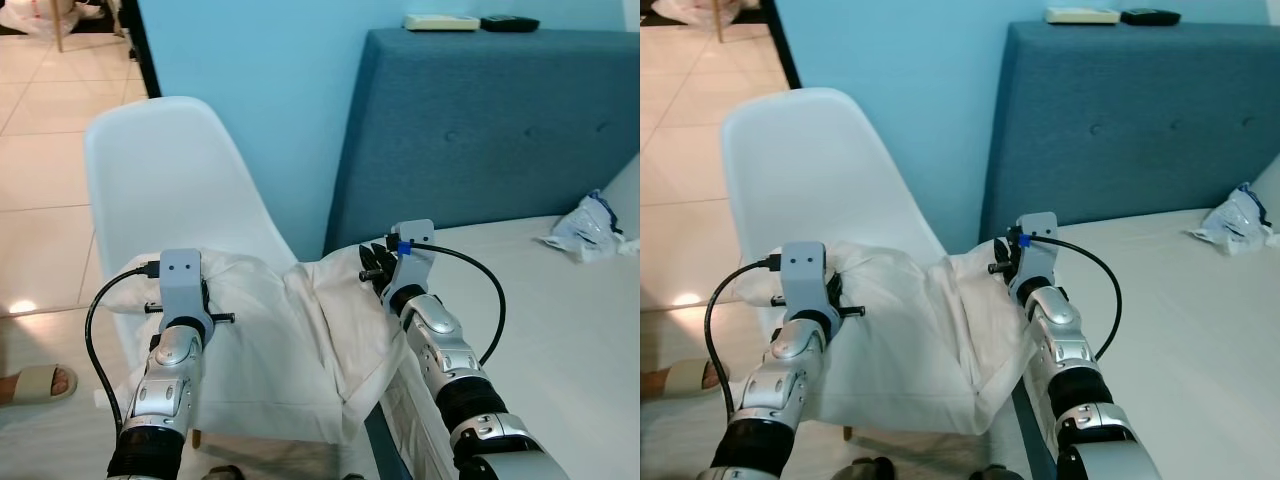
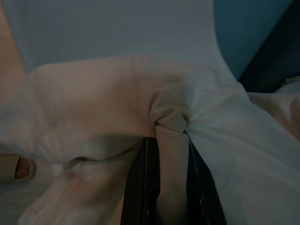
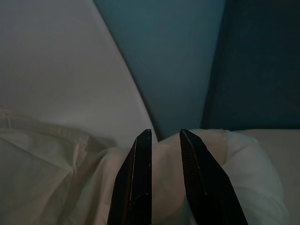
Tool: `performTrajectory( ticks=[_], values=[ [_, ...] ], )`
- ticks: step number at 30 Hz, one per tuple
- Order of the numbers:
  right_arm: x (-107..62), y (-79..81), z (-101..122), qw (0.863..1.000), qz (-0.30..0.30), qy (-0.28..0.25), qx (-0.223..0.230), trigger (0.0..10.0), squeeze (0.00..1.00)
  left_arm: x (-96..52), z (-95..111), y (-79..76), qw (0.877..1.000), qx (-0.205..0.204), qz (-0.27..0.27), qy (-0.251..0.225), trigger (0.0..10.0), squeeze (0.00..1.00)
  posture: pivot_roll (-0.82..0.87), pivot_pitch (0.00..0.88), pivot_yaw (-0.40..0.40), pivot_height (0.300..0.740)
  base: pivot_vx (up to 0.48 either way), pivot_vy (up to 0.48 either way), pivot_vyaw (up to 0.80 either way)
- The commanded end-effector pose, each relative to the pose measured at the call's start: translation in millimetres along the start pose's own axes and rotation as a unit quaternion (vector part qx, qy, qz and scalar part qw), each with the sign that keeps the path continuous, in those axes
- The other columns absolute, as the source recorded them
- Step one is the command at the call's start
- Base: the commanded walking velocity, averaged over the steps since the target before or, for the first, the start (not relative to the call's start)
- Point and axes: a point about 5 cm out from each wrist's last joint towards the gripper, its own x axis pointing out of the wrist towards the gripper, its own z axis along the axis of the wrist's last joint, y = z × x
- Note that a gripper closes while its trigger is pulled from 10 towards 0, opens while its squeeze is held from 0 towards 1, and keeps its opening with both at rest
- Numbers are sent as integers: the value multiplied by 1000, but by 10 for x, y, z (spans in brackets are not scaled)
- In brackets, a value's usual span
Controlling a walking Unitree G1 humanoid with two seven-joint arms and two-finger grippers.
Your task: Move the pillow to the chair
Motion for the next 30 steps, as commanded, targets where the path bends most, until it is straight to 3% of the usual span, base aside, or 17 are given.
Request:
performTrajectory(
  ticks=[1, 21, 30],
  values=[
    [14, 29, 21, 1000, 11, -2, -7, 10000, 0, -13, 59, -40, 1000, 1, -8, -13, 10000, 0, 30, 151, -61, 740, 0, 0, 0],
    [57, 26, 53, 1000, 1, -7, -5, 10000, 0, 19, 180, 69, 998, 9, 29, -47, 10000, 0, 35, 166, -66, 660, 0, 0, 0],
    [61, 28, 58, 1000, 1, -8, -4, 10000, 0, 13, 162, 56, 999, 11, 27, -45, 10000, 0, 33, 173, -61, 655, 0, 0, 0]
  ],
)
